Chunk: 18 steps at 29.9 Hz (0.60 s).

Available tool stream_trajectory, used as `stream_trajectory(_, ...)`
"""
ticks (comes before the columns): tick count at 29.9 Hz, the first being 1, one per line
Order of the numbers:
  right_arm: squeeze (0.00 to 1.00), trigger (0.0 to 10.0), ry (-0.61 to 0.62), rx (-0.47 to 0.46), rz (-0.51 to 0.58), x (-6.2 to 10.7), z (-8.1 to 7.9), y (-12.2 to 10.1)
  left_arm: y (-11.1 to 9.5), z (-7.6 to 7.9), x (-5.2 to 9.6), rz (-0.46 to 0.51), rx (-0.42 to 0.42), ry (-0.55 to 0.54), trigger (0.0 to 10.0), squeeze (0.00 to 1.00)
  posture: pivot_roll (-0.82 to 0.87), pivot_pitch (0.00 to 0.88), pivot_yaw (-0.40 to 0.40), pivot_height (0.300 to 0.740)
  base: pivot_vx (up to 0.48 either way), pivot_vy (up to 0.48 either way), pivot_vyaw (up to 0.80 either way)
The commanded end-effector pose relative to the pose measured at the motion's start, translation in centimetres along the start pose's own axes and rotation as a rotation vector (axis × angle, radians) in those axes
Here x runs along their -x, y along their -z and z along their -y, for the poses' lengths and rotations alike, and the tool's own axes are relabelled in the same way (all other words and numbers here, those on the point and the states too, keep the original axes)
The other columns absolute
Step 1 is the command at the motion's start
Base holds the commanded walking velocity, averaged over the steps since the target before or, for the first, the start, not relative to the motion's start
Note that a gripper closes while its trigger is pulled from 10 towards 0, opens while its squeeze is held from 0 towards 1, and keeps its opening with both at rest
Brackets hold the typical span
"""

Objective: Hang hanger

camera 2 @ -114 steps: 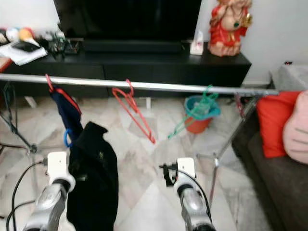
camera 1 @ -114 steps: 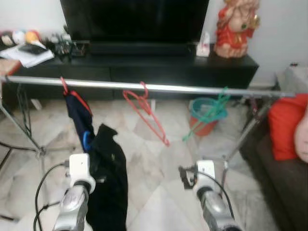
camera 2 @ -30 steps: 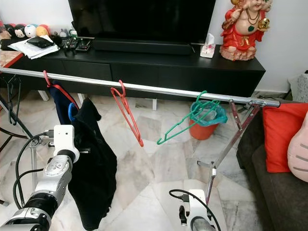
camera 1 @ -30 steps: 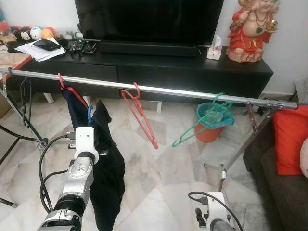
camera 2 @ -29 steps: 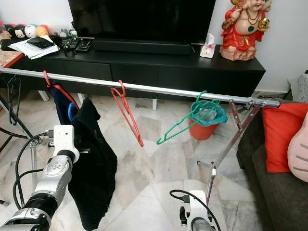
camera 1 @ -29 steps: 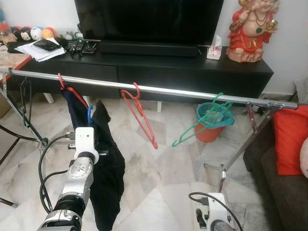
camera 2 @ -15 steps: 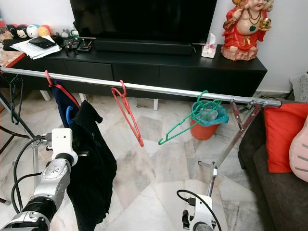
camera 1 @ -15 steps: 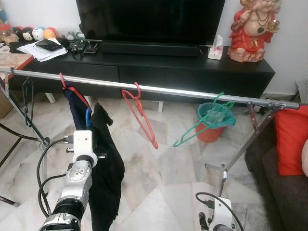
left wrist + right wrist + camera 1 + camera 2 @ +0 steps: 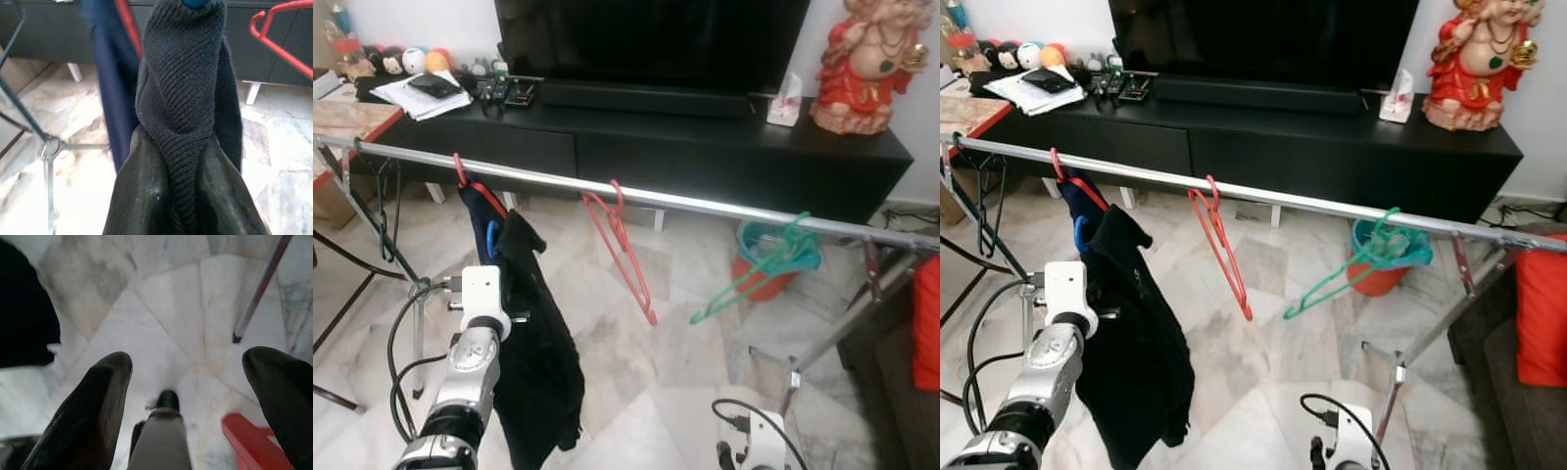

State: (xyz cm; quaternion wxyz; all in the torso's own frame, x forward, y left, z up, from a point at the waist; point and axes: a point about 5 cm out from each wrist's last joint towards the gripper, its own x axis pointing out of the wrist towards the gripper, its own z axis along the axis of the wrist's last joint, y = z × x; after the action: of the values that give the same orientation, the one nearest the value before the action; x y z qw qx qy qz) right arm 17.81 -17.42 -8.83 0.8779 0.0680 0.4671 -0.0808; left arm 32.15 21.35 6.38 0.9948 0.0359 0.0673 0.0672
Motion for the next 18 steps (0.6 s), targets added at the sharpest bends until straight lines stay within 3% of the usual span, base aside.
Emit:
stream_trajectory(1, 0.0, 10.0, 0.015, 0.005, -0.007, 0.0, 0.6, 0.1, -1.3, 0.6, -0.4, 0.066, 0.015, 0.016, 10.0, 0.0, 0.0, 0.0, -0.01, 0.74, 0.322, 0.0, 0.0)
stream_trajectory(11, 0.0, 10.0, 0.008, 0.039, -0.04, 0.2, 0.6, 1.1, -1.2, 0.8, 0.0, 0.078, 0.026, 0.03, 10.0, 0.0, 0.0, 0.0, -0.013, 0.74, 0.307, 0.0, 0.0)
stream_trajectory(18, 0.0, 10.0, 0.003, 0.047, -0.045, 0.2, 0.6, 1.4, -0.8, 1.2, 0.7, 0.091, 0.029, 0.078, 10.0, 0.0, 0.0, 0.0, -0.01, 0.74, 0.0, 0.0, 0.0)
